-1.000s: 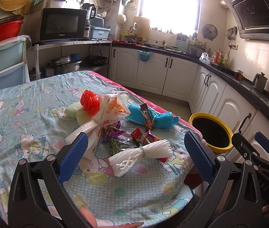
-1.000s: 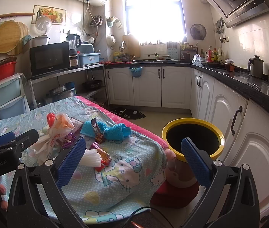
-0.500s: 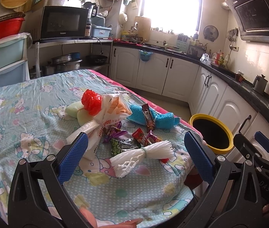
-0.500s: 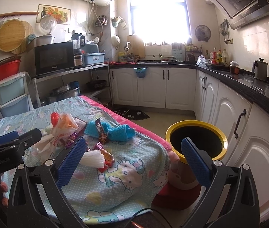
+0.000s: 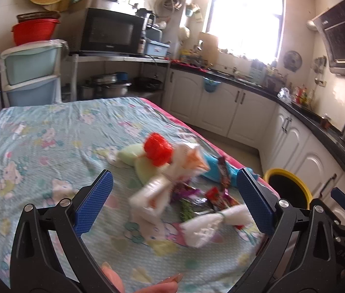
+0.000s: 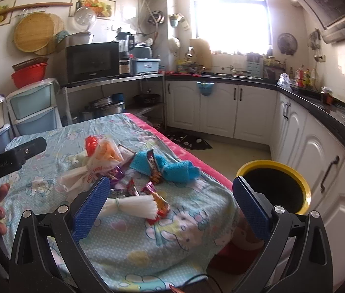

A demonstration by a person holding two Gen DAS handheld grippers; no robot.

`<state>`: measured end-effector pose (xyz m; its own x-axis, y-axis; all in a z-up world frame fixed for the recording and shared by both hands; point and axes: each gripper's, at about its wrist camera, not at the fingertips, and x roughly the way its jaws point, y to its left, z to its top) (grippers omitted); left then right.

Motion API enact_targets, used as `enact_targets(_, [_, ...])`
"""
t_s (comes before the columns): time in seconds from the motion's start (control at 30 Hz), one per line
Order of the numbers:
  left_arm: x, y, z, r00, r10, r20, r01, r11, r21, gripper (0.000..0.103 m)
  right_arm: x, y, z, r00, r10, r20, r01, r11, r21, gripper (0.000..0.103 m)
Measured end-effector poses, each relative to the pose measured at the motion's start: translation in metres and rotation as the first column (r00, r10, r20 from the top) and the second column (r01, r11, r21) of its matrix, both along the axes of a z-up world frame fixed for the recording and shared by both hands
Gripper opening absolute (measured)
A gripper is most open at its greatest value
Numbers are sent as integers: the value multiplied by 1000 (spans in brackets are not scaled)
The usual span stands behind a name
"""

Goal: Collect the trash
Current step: 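Grasp the white plastic bag with the left tool while the right tool grasps the brown chocolate bar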

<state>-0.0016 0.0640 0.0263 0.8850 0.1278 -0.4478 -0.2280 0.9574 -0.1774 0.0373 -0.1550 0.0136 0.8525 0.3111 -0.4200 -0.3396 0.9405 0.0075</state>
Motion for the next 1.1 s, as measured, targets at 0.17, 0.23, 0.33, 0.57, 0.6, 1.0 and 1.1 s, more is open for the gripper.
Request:
enact_targets(0.17, [-1, 29, 2, 998, 61, -5, -61, 998, 7, 93, 20, 12, 11, 998, 58, -24, -58, 998, 16, 98])
enact_targets(0.23, [0, 41, 3, 997, 83, -4, -83, 996, 18, 93, 31, 16, 15, 997, 76, -24, -76, 997, 18, 98])
enact_targets(0.33, [2, 57, 3, 993, 116, -17, -115, 993, 29, 93, 51, 25, 20, 994, 98, -56, -98, 995, 5, 98])
enact_targets(0.57, [20, 78, -14, 996, 29, -79, -30, 1000, -6, 93, 110, 52, 17, 966, 184, -183, -191, 981, -21, 97])
enact_targets(0.6, [24, 77, -18, 996, 2, -90, -3, 1000, -9, 93, 117, 55, 15, 962, 190, -194, -198, 980, -21, 97])
enact_targets(1.0, [80, 53, -75, 955, -187, -229, 178, 982, -59, 93, 189, 92, -39, 909, 251, -334, -305, 945, -119, 73])
enact_targets(1.1, [89, 56, -84, 948, -197, -248, 182, 980, -81, 93, 204, 99, -53, 889, 259, -377, -324, 938, -120, 62])
